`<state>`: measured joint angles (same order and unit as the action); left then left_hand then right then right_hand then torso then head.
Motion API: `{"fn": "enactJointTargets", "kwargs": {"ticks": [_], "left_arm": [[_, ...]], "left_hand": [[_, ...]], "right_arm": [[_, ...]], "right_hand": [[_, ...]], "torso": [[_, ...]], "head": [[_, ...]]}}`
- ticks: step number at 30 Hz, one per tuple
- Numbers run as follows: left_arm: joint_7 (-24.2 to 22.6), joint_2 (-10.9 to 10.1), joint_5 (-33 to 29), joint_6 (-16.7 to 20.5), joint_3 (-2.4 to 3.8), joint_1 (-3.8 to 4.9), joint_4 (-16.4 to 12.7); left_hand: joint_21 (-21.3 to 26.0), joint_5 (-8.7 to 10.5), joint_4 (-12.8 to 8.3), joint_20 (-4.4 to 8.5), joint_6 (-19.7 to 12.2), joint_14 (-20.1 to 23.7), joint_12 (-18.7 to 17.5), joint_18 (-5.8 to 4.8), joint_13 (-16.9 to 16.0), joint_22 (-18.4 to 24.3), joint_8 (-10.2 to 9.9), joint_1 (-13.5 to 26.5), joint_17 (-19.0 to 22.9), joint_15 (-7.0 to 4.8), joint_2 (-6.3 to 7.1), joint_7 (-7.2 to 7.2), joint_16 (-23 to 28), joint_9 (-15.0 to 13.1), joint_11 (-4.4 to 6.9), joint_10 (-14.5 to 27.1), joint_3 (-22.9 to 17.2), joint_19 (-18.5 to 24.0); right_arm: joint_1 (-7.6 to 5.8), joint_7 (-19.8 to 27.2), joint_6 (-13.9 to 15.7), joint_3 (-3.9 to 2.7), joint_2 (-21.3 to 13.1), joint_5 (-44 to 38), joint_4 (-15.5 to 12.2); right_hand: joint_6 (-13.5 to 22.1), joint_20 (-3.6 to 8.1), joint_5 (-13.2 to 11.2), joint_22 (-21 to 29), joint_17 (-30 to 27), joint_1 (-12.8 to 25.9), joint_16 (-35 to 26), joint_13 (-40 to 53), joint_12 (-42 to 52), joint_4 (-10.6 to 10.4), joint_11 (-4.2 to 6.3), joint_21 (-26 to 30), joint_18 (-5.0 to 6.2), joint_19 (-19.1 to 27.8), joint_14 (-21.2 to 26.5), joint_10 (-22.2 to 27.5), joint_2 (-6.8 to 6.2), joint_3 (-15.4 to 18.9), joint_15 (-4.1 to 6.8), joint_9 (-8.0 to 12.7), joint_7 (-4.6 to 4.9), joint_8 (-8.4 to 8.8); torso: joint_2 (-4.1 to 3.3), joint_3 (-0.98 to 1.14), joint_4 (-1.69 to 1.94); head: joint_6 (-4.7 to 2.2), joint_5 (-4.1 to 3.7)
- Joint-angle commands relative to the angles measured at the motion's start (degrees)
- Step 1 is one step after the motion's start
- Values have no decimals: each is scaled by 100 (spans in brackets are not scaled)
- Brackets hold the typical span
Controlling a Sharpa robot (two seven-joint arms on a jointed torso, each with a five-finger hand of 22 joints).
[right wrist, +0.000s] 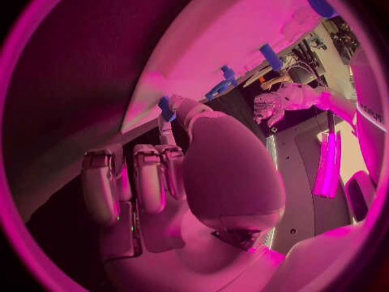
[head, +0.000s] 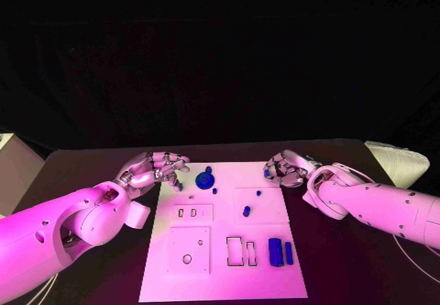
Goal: Assemble the parts on the task board
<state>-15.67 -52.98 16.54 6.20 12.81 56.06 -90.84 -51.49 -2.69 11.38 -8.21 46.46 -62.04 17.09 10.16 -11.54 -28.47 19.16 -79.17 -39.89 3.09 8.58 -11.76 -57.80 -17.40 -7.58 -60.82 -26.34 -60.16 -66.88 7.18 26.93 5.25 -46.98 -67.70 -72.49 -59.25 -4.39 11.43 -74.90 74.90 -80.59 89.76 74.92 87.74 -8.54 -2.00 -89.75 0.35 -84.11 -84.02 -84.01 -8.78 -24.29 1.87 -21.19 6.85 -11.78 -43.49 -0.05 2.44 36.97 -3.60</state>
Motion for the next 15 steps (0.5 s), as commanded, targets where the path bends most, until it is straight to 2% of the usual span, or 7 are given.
{"fn": "enactJointTargets", "kwargs": {"ticks": [1,4,9,11,15], "left_arm": [[-20,8,6,-98,4,-1,-9],[-20,8,7,-99,4,-1,-5],[-17,12,6,-98,4,-1,19],[-14,11,6,-95,4,0,26],[13,-5,5,-82,3,1,48]], "left_hand": [[-40,-20,-14,-16,-47,38,22,39,-6,-7,33,5,6,10,-18,-29,-24,-6,6,53,-35,43],[-40,-20,-14,-16,-47,38,22,39,-6,-7,33,5,6,10,-18,-29,-24,-6,6,53,-35,43],[-40,-20,-14,-16,-47,38,22,39,-6,-7,33,5,6,10,-18,-29,-24,-6,6,53,-35,43],[-40,-20,-14,-16,-47,38,22,39,-6,-7,33,5,6,10,-18,-29,-24,-6,6,53,-35,43],[-44,-20,-13,-17,-52,39,26,39,-8,-9,32,10,8,11,-18,-31,-25,-7,4,58,-36,47]], "right_arm": [[7,22,211,0,-8,-55,-84],[7,-47,339,-2,-42,-91,-224],[-54,-416,673,-23,-158,-213,-713],[-79,-516,729,-26,-170,-233,-812],[-154,-957,917,-31,-161,-314,-1178]], "right_hand": [[-132,46,-16,-1510,1510,-2,24,1338,36,0,34,-25,-35,-589,-598,-425,83,-48,31,-155,-78,-198],[-120,56,-16,-1510,1510,33,24,1341,40,13,41,-25,-35,-589,-598,-430,61,-64,40,-172,-83,-228],[-82,64,-17,-1510,1510,72,24,1328,25,29,42,-25,-35,-589,-598,-416,27,-82,44,-184,-81,-245],[-52,66,-31,-1510,1510,104,24,1324,20,38,37,-25,-35,-589,-598,-412,-6,-90,43,-189,-73,-253],[-17,65,-71,-1510,1510,188,24,1324,19,22,29,-25,-35,-589,-598,-412,-35,-100,35,-199,-64,-274]], "torso": [[4,1,-1],[10,0,-7],[24,-6,-10],[29,-9,-13],[56,-26,-46]], "head": [[-4,3],[-9,10],[-22,31],[-27,34],[-18,109]]}}
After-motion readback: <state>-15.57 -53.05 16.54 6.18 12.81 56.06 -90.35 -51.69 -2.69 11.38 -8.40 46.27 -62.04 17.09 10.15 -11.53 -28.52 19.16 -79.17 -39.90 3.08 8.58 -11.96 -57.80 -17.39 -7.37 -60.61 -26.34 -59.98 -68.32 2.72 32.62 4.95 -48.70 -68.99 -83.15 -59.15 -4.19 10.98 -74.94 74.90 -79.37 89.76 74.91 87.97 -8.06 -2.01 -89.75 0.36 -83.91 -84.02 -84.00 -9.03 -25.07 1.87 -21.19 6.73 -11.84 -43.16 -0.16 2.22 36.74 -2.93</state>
